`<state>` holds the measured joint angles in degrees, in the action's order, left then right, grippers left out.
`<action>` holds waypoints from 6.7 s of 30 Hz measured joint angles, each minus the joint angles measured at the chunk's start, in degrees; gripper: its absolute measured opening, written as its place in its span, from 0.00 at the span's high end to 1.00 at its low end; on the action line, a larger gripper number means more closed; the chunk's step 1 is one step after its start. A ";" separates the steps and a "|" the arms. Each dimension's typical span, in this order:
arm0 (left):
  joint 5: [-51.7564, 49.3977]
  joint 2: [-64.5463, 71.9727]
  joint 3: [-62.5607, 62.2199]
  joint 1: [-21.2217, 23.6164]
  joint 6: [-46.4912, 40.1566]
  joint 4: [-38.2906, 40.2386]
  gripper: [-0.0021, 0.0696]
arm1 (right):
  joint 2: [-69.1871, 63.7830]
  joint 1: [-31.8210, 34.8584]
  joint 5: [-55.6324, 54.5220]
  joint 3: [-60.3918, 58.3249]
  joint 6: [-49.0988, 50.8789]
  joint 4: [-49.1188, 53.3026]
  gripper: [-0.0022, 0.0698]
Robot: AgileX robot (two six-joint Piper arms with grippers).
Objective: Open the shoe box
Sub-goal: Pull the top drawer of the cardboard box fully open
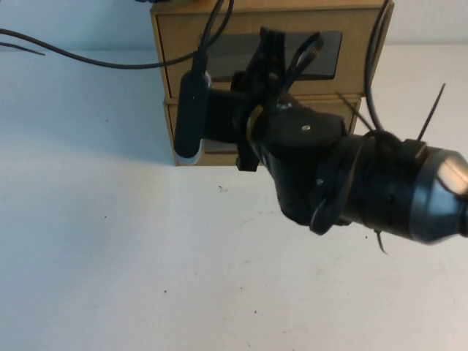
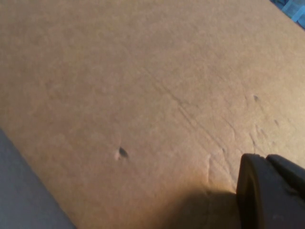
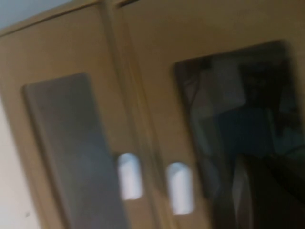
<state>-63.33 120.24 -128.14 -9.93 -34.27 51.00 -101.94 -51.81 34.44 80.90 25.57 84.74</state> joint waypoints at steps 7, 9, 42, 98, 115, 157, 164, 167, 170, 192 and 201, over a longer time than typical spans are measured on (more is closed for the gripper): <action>0.00 0.00 0.00 0.00 0.00 0.10 0.98 | -4.92 -0.12 2.69 -0.11 0.69 -0.64 0.76; 0.00 0.00 0.00 0.00 0.00 0.21 0.98 | -5.66 -0.12 2.81 -0.11 1.90 0.35 0.68; -0.33 0.44 -0.08 0.10 0.07 0.92 0.98 | -9.79 7.66 -1.75 -0.11 13.53 10.22 0.51; -1.54 0.56 -0.35 0.10 2.86 -0.03 0.98 | -8.23 6.20 -2.38 -0.38 10.34 6.00 0.76; -2.08 0.56 -0.48 -0.45 4.98 -0.28 0.98 | -2.75 -5.45 8.03 -11.08 10.55 1.18 0.77; -0.31 2.32 -0.65 -0.72 5.80 3.05 0.98 | 5.80 -22.45 16.04 -14.71 8.60 -17.66 0.49; -0.31 2.24 -0.65 -0.72 4.00 3.40 0.98 | 10.50 -22.45 6.58 -14.71 0.88 -19.15 0.30; -0.09 1.91 -0.65 -0.72 3.47 2.89 0.98 | 14.23 -22.45 4.18 -14.71 -3.02 -22.95 0.29; 0.11 1.55 -1.05 -0.72 3.08 1.79 0.98 | 17.91 -22.45 1.05 -14.71 -5.86 -27.15 0.29; -3.60 -17.09 -5.60 0.17 11.02 -15.06 0.98 | 40.49 -22.45 10.35 -14.92 -7.22 -29.36 0.98; -9.27 -28.15 -5.34 0.17 12.09 -21.71 0.98 | 54.40 -22.45 19.22 -15.55 -0.67 -29.23 0.99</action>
<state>-72.60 92.09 -133.48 -9.77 -22.17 29.30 -47.55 -74.26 53.66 65.36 24.89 55.51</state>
